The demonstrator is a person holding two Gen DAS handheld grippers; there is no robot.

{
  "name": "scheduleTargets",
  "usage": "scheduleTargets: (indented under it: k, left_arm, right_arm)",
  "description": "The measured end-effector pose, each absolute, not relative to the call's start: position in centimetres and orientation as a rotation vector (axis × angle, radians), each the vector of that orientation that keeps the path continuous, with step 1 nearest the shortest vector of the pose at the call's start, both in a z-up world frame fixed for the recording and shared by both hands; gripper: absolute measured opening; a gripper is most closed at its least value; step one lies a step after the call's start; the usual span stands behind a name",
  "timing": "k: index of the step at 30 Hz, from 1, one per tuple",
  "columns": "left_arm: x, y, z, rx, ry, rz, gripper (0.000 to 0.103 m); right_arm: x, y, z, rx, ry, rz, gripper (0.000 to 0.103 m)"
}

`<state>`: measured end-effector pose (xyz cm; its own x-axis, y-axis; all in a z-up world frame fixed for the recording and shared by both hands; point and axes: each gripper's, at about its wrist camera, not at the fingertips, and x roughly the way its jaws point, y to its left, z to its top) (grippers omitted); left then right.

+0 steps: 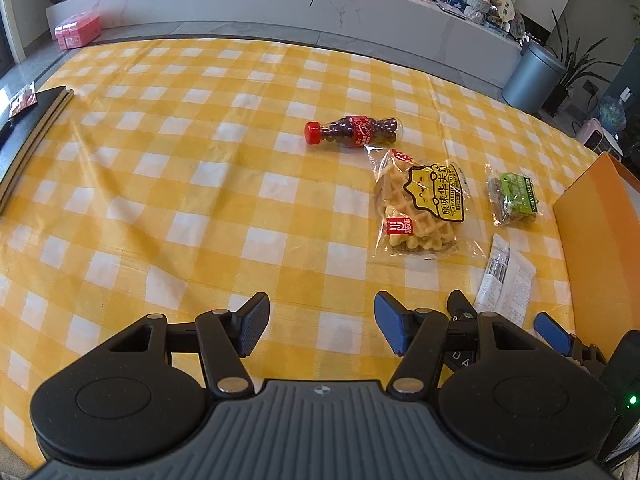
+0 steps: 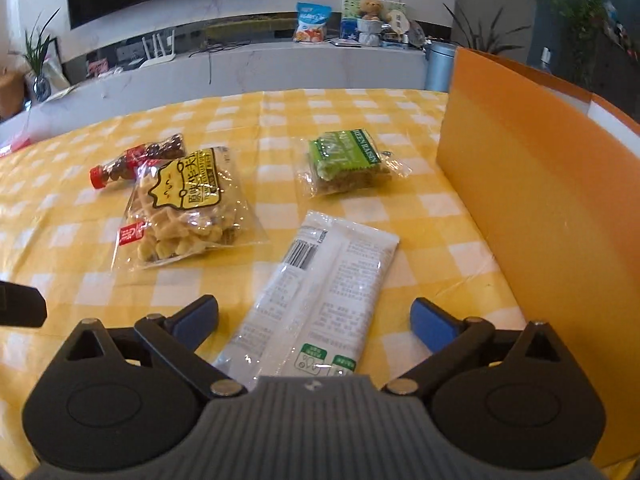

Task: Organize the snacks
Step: 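Grasp the white wrapped bar with the right gripper, then grasp the yellow-label waffle bag with the left gripper while the right holds the white bar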

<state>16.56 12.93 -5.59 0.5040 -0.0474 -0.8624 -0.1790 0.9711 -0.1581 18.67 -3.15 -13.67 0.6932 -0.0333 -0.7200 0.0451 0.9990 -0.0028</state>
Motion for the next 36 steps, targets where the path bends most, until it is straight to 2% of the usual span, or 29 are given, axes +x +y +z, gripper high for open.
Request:
scheduleTargets:
  k: [1,3,4,9,25,36]
  left_arm:
    - [16.5,12.9,-5.5,-0.24,1.04,0.08,0.071]
    - [16.5,12.7,-5.3,-0.235,1.036,0.077,0.071]
    - [16.5,12.6,-5.1,-0.232,1.035,0.075,0.071]
    - [16.0,11.6,-4.3,-0.202,1.01,0.072,0.071]
    - [16.4,7.6,-2.3,-0.075,0.924,0.04,0.073]
    - [20.8,4.7,-2.2,-0.031,0.949,0.019,0.083]
  right_arm:
    - [18.7,-3.2,-13.6,0.014,0.8,-0.039,0.093]
    - [18.4,-3.0,-13.3,0.006,0.782,-0.035,0.072]
    - [18.3,-2.9,-13.2,-0.002,0.774,-0.028,0.067]
    - [17.9,-2.6,-13.0,-0.012,0.775,-0.017,0.058]
    - [17.7,-4.0,-12.8,0.016,0.783,0.0,0.055]
    - [19.2,-5.8,-12.7,0.048,0.785,-0.018,0.055]
